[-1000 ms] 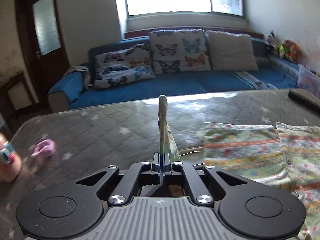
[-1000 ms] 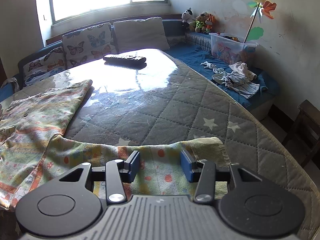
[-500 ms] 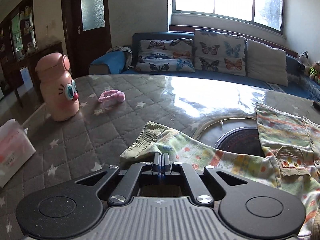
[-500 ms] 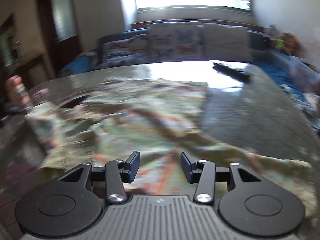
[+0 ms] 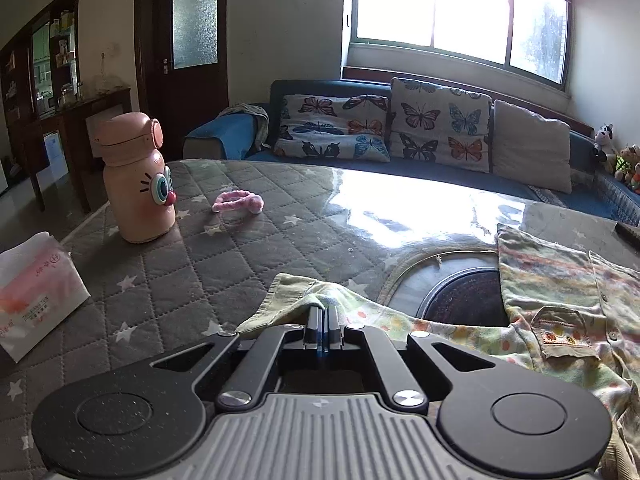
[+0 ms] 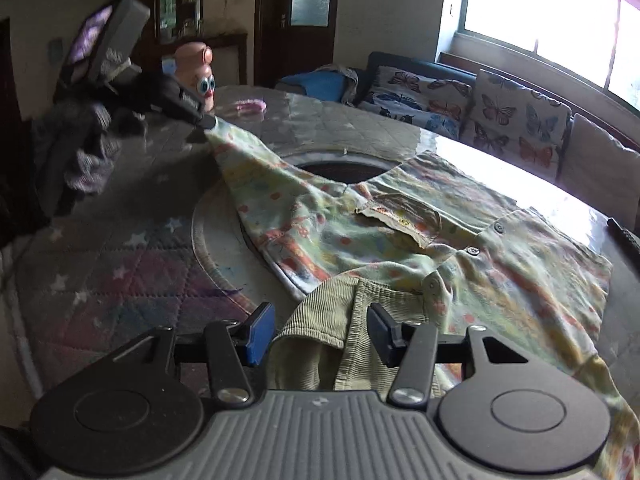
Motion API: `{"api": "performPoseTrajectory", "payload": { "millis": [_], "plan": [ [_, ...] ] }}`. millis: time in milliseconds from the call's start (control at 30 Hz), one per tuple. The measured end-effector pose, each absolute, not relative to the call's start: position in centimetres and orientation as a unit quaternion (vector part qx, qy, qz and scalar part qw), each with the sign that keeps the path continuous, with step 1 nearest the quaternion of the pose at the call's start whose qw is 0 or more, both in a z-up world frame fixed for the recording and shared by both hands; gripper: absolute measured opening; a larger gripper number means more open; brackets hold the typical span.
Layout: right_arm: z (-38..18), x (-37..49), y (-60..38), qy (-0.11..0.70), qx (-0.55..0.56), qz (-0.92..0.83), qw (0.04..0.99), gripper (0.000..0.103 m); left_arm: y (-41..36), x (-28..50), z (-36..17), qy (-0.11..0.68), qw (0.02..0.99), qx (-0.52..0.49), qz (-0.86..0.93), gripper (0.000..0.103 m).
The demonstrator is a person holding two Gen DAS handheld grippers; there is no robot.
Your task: Fold clothes
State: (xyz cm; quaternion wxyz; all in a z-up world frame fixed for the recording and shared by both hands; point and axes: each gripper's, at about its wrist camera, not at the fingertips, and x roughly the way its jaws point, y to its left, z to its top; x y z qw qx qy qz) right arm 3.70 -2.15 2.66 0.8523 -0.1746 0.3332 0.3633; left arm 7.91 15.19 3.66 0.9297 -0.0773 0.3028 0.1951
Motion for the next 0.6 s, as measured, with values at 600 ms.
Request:
{"api": "performPoseTrajectory", "payload": {
  "millis": [600],
  "plan": [
    [4.9,-0.9,-8.2,0.385,-0.152,0.486,0.770,0.013,17.1,-0.6,2.6,0.348,0.909,-0.062,0.221,0.002]
  ]
}}
